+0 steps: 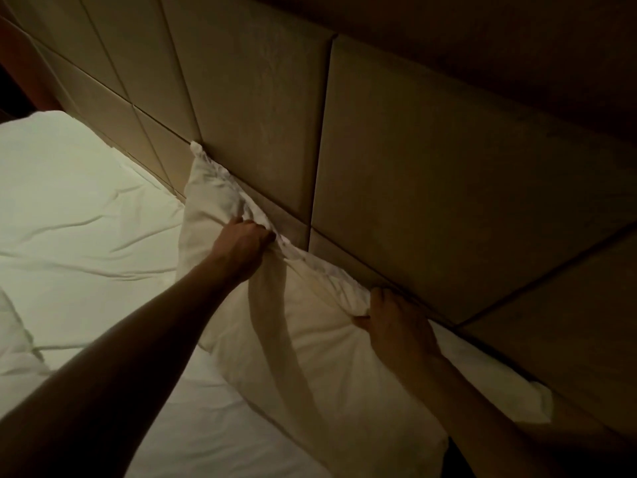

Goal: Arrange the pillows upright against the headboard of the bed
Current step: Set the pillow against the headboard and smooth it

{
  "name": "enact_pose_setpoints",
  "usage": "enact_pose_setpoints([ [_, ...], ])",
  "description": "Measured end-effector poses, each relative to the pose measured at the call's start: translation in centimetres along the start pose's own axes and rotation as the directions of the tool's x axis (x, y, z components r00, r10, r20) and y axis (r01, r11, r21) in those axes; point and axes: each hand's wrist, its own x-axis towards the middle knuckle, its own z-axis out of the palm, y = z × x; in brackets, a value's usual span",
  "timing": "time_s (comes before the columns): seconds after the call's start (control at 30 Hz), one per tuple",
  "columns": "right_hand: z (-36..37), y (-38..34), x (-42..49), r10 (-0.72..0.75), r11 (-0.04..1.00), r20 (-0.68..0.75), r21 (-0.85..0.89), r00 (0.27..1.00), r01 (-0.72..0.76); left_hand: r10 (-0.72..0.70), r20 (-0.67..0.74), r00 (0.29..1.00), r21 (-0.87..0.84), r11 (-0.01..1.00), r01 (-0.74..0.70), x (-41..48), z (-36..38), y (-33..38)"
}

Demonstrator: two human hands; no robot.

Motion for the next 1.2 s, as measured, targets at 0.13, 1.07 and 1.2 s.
enact_pose_setpoints([
  [0.13, 0.4, -0.1, -0.2, -0.017, 1.0, -0.035, -0.005, 0.999, 0.017, 0.013, 0.002, 1.0, 0.011, 1.0, -0.013, -0.6, 0.5, 0.2],
  [1.07, -16.0, -19.2, 5.8, -0.43, 0.894, -0.037, -0.155, 0.902, 0.42, -0.63, -0.148, 0.763, -0.374, 0.75, 0.546, -21.4, -4.8, -8.0],
  [1.2, -17.9, -22.3, 8.0, -0.522, 0.84, 0.011, -0.163, 0.853, 0.517, -0.744, -0.073, 0.664, -0.454, 0.618, 0.642, -24.3, -4.5, -9.6],
])
